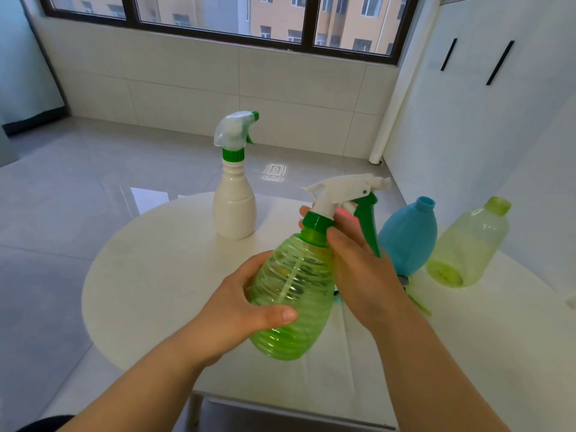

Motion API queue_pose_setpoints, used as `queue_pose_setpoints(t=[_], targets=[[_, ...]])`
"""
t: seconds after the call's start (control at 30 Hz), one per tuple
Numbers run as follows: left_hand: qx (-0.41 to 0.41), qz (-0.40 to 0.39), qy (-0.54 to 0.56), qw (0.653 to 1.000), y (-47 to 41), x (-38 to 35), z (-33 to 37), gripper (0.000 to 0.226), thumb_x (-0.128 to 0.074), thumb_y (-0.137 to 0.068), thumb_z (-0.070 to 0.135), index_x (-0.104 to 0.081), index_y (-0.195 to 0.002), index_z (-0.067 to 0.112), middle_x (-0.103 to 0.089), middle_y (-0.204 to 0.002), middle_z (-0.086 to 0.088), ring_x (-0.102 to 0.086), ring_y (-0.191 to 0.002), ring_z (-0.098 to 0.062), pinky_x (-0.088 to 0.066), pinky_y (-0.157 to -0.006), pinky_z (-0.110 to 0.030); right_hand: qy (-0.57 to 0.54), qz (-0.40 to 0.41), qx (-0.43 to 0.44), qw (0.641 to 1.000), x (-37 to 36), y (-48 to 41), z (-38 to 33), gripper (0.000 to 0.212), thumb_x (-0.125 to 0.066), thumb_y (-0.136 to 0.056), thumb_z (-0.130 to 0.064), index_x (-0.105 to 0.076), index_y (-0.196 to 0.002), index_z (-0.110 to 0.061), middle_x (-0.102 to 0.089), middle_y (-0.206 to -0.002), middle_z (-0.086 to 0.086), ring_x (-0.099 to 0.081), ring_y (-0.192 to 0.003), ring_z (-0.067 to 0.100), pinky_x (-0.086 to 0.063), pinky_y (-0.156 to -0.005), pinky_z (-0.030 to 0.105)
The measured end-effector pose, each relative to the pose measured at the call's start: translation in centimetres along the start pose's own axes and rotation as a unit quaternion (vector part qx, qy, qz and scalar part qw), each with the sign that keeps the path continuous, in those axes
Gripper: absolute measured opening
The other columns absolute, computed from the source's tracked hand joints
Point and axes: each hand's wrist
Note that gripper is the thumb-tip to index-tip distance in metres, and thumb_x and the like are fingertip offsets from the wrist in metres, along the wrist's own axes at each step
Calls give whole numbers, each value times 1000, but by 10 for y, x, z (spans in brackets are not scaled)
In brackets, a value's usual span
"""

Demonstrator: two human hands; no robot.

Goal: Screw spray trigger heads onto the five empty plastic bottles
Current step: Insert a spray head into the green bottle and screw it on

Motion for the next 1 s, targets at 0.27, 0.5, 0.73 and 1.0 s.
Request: queue_pose_setpoints(t=[0.27, 0.5, 0.73, 1.0], targets=[[-7, 48, -90, 995, 1, -2, 0, 71, -82, -31, 28, -54, -96, 34, -70, -81, 27, -64, -77, 7, -47, -61, -6, 11, 52, 24, 998, 4, 3, -10, 11, -62, -77, -17, -58, -84, -24, -62, -78, -5, -61, -64, -5, -49, -56, 10], [-29, 79, -167, 982, 4, -5, -4, 65, -78, -38, 24, -50, -94, 45, -59, -85, 44, -56, -79, 18, -40, -60, 3, 65, 42, 46, 996, 5, 9, -11, 13, -73, -67, -29, -61, -70, -23, -61, -65, -4, -61, -67, 12, -51, -65, 28], [-22, 59, -117, 991, 0, -3, 0, 68, -81, -34, 24, -53, -94, 38, -66, -81, 36, -62, -75, 12, -44, -60, -1, 64, 9, 0, 998, 1, 9, -5, 28, -57, -65, -54, -62, -92, -48, -66, -107, -17, -59, -107, 2, -47, -94, 31], [5, -12, -44, 999, 1, 5, 2, 93, -86, -17, 53, -57, -103, 31, -73, -89, 17, -67, -87, -5, -51, -67, -14, 2, -17, -21, 1000, 8, 9, -15, 19, -53, -82, -19, -68, -92, -27, -74, -89, -17, -66, -89, -1, -50, -68, 10]])
Point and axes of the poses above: each hand's wrist, its own y-axis away from the middle knuckle, its own x-axis out of the back of the hand, z = x × y
